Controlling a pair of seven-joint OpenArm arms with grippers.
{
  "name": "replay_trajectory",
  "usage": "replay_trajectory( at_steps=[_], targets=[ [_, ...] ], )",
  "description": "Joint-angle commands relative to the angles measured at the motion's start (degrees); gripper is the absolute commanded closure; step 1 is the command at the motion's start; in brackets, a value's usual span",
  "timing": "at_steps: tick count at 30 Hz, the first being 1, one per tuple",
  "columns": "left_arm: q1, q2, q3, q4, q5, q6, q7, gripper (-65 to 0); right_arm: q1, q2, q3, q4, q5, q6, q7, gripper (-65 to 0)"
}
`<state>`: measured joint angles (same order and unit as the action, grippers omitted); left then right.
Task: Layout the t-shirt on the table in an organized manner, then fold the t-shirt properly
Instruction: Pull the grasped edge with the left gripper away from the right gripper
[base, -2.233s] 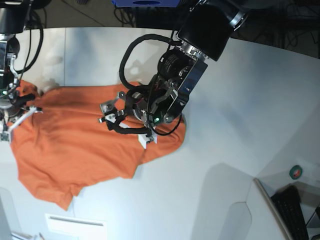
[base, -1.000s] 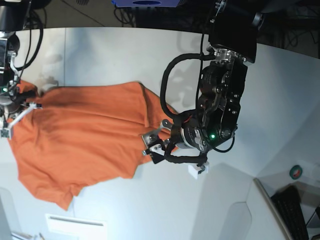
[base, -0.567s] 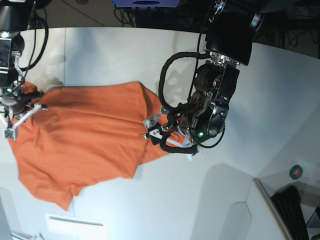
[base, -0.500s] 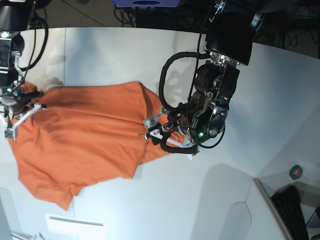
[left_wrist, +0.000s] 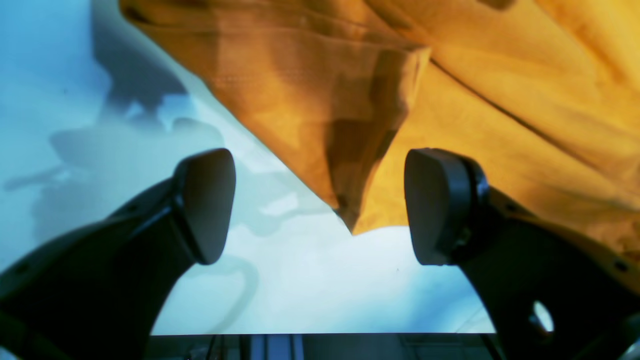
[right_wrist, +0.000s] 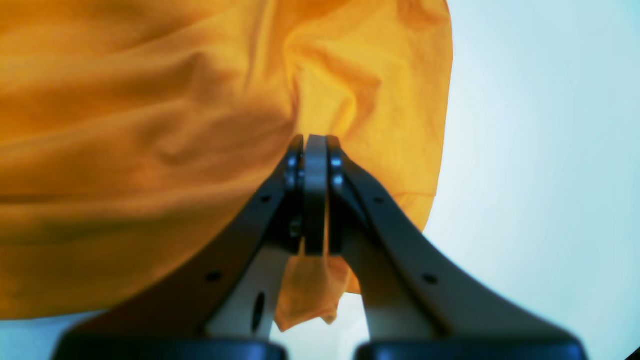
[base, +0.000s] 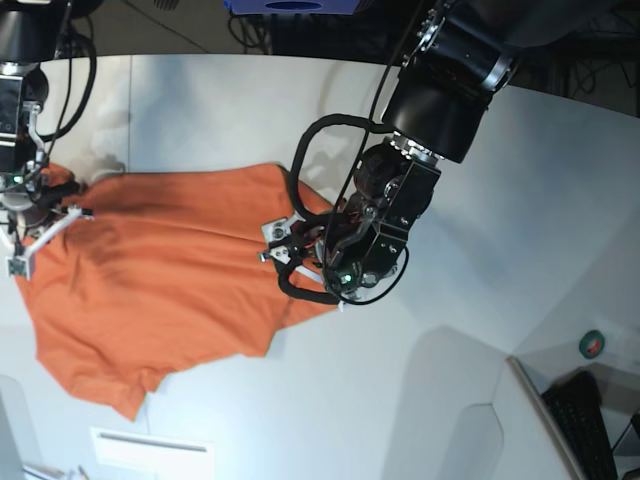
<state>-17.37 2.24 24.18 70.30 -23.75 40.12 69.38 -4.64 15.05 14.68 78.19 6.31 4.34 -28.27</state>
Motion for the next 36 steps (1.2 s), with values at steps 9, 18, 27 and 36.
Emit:
replay_trajectory(
  at_steps=[9,18,27,36],
  targets=[
    [-5.36,2.2,4.78,-7.75,-0.12,-0.12,-2.53,-49.4,0.64,0.82,0.49,0.8,-0.11,-0.25,1.24,0.0],
    [-6.33,3.08,4.87,-9.07,0.14,-0.12,-2.7,-32.4,0.64,0.82,0.58,0.8,-0.11,-0.25,1.24,0.0],
    [-7.03,3.08,4.43,-12.32,0.14,-0.12,-2.79,0.0,0.64,0.82,0.58,0.8,-0.11,-0.25,1.24,0.0],
    [7.91,-0.79,-5.33,6.84,0.14,-0.12,-2.88,0.0,-2.08,0.82,0.4,0.88,-0.11,-0.25,1.24,0.0]
  ],
)
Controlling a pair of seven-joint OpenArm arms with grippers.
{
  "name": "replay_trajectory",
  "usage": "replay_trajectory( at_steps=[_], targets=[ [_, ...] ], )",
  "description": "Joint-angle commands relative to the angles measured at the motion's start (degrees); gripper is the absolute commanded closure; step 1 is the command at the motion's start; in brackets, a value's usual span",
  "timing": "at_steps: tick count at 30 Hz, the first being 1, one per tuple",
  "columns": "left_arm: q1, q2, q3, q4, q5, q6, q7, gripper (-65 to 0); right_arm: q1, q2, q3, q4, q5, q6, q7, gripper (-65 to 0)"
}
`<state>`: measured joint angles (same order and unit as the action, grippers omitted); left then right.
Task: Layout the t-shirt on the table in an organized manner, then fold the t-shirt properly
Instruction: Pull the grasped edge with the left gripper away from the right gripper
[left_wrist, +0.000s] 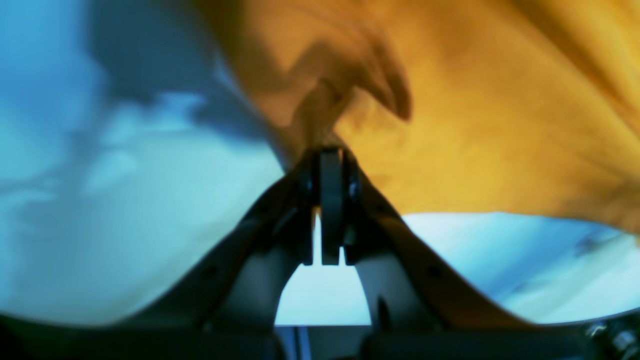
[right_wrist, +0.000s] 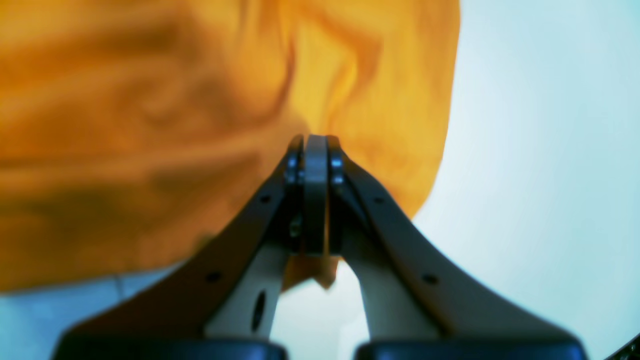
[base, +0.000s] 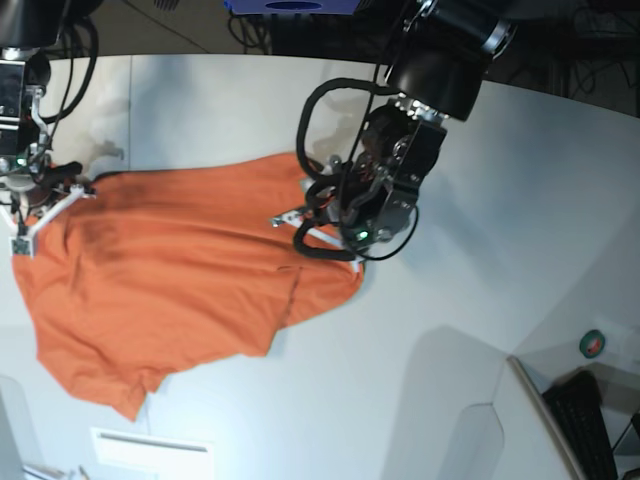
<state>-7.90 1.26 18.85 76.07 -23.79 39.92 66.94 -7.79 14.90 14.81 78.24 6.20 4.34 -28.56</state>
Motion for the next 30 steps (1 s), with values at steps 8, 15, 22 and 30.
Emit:
replay_trajectory(
  at_steps=[8,15,22,30],
  targets=[
    [14.8,-3.32,-8.7,16.45,-0.08,0.08,-11.6,0.0,-2.54,-2.46,0.53,2.86,0.09,-0.16,1.7,0.0],
    [20.96,-3.32,-8.7,12.85,-0.16,0.08,-26.37,0.0,-5.88,-10.63,17.5,9.81,10.99,-0.25,1.52,0.0],
    [21.4,-3.32,-8.79,12.59,-0.08,0.08,-30.5,0.0,-6.05,-9.31,23.83,4.97,16.62,1.68,1.44,-20.7],
    [20.25,-3.32,-8.79,12.76,-0.08,0.08,-30.5,0.0,-3.42,-6.24,27.52,-5.84,23.03,15.22,-7.27,-20.9]
  ],
)
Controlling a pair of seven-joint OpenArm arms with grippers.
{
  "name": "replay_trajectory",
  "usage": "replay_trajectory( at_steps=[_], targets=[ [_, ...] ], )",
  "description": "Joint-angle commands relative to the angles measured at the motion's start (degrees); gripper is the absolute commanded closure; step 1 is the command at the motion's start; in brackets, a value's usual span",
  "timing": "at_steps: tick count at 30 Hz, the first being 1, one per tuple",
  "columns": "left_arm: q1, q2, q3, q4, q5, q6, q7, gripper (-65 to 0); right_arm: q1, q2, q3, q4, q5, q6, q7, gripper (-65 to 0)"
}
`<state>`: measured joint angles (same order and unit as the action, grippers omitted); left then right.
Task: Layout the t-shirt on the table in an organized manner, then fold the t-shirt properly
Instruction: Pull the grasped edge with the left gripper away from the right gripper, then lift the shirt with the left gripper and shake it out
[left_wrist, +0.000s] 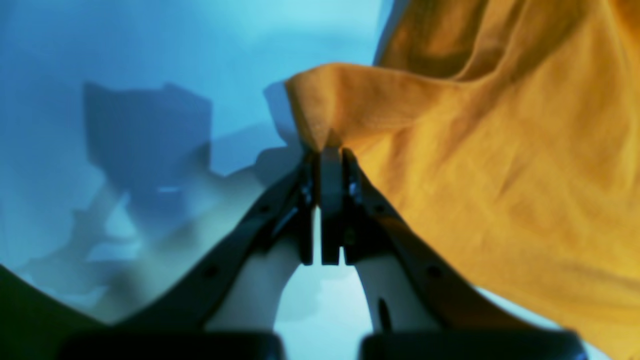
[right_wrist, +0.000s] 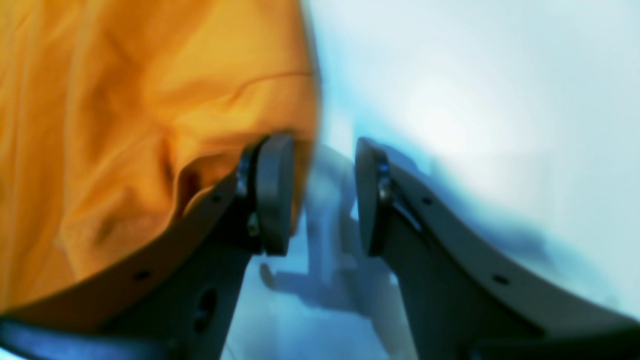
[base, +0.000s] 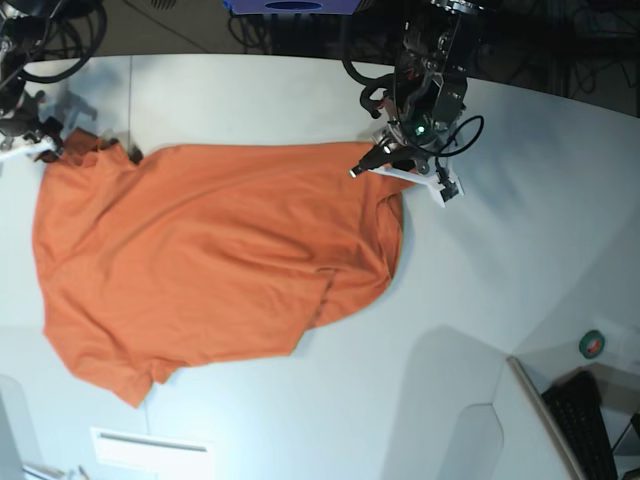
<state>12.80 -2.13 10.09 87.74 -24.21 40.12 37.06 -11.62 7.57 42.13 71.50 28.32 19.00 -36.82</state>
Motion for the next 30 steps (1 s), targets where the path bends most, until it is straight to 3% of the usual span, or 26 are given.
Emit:
replay_trajectory(
  at_steps=[1,5,16,18,20,25,30],
  targets=[
    [-0.45,0.07,-0.02,1.09,0.34,-0.12,-0.62,0.0,0.41,1.09,0.11,0.19,0.92,1.61,0.99,-20.9],
    [-0.45,0.07,-0.02,1.09,0.34,-0.12,-0.62,0.0,0.41,1.0,0.02,-0.52,1.35,5.04,0.91,-21.3],
    [-0.45,-1.25,0.07,1.09,0.34,-0.12,-0.53,0.0,3.84,2.14,-0.15,-8.6,1.35,5.39,0.91,-20.7],
    [-0.45,-1.25,0.15,1.09,0.34,-0.12,-0.53,0.0,3.75,2.14,0.02,-8.6,1.35,5.39,0.91,-15.2],
    [-0.45,-1.25,0.24,1.09,0.34,-0.12,-0.53,0.0,3.66,2.23,0.2,-8.52,1.35,5.39,0.91,-0.2],
    [-1.32,-1.25,0.51,1.71,0.34,-0.12,-0.44,0.0,2.61,3.11,1.43,-5.79,1.35,5.39,-0.41,0.0],
    [-2.64,-0.73,0.59,6.54,0.6,-0.12,2.55,0.0,2.08,3.55,1.61,5.9,1.35,5.39,-8.06,0.0]
  ],
)
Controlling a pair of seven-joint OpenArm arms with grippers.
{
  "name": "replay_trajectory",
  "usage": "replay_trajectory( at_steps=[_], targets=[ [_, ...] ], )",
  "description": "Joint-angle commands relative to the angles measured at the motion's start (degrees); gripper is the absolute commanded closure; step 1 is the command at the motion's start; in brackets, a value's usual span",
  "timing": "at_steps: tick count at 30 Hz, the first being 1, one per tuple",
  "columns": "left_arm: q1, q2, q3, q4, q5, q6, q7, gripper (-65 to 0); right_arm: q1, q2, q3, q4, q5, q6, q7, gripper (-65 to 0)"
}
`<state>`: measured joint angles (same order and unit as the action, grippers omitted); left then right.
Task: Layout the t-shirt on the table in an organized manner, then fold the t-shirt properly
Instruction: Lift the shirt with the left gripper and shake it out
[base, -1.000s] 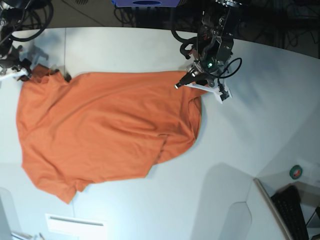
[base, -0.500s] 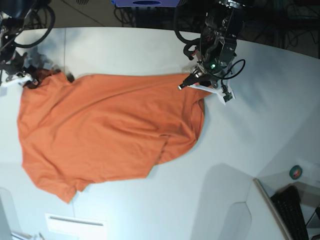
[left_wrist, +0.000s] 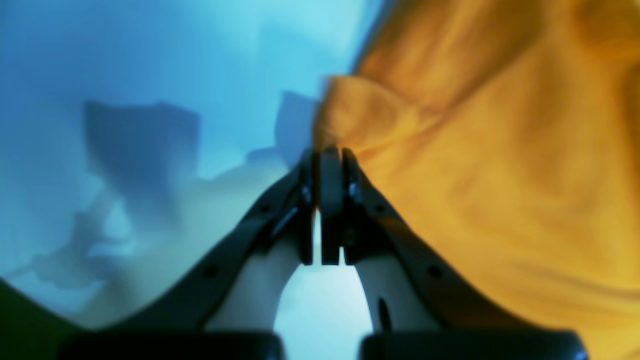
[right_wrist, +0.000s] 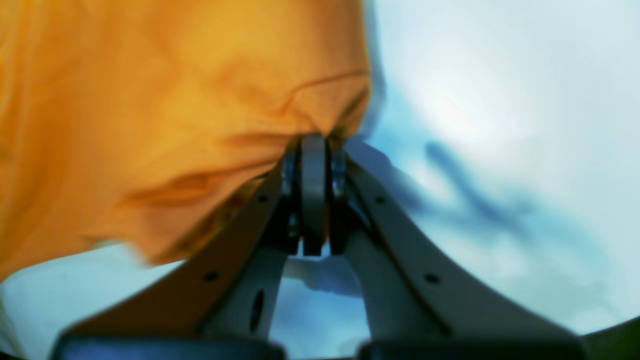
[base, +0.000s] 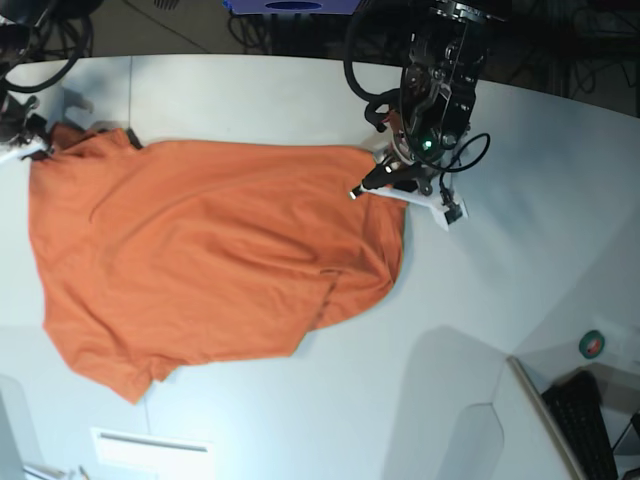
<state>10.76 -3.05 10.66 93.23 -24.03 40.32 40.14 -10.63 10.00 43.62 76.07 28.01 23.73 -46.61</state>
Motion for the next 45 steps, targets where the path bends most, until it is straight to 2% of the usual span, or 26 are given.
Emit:
replay_trajectory(
  at_steps=[1,3,5,8,13,16,19,22,26,31,33,36,42,45],
  targets=[
    [-2.11,0.28,0.03,2.02,0.08,-0.32,-0.36,0.0,1.36,1.12,0.12,4.15,1.66,0.58,-0.12,0.0],
    [-4.83,0.81,0.03,2.55,0.08,-0.32,0.69,0.0,2.68,1.91,-0.41,8.89,1.57,0.41,-2.58,0.0],
    [-9.75,0.98,0.03,2.46,-0.01,-0.32,4.83,0.0,6.11,3.06,-0.49,11.88,1.4,0.41,-5.21,0.0],
    [-16.7,2.21,0.03,2.46,-0.01,-0.32,8.52,0.0,13.14,6.04,-1.2,11.8,1.31,0.32,-8.29,0.0],
    [-29.97,4.85,0.11,-2.29,-0.01,-0.32,11.77,0.0,24.13,11.23,-7.53,6.43,1.31,0.23,-6.88,0.0],
    [-38.59,5.99,0.11,-9.85,-0.01,-0.32,11.6,0.0,31.16,14.04,-11.22,2.12,1.31,0.05,-5.48,0.0],
    [-47.29,7.14,0.03,-17.93,-0.01,-0.32,11.33,0.0,38.02,16.24,-14.21,-2.53,1.31,-3.73,-2.84,0.0],
    [-55.91,8.28,-0.41,-25.85,-0.01,-0.32,7.29,0.0,45.05,18.53,-18.43,-7.02,1.31,-5.92,1.82,0.0],
    [-65.84,9.42,-0.5,-34.2,-0.01,-0.32,2.01,0.0,53.93,20.9,-22.47,-11.59,1.31,-6.01,5.51,0.0],
    [-74.28,9.51,-0.68,-34.9,-0.45,-0.32,1.13,0.0,62.46,23.19,-24.41,-12.29,1.31,-6.01,5.69,0.0],
    [-74.46,9.51,-0.15,-31.12,-3.0,-0.32,2.19,0.0,63.16,23.71,-24.41,-12.29,1.31,-6.01,5.34,0.0],
    [-69.27,9.16,-0.5,-23.82,-6.08,-0.32,6.06,0.0,60.61,23.98,-23.79,-12.2,1.4,-6.01,0.5,0.0],
    [-51.16,6.26,-0.5,-13.45,-6.08,-0.32,7.73,0.0,44.7,23.45,-23.79,-11.41,1.66,-5.84,-0.03,0.0],
    [-41.4,4.06,-0.5,-10.9,-6.08,-0.32,7.38,0.0,35.91,20.64,-23.62,-11.41,1.66,-5.75,1.82,0.0]
  ],
)
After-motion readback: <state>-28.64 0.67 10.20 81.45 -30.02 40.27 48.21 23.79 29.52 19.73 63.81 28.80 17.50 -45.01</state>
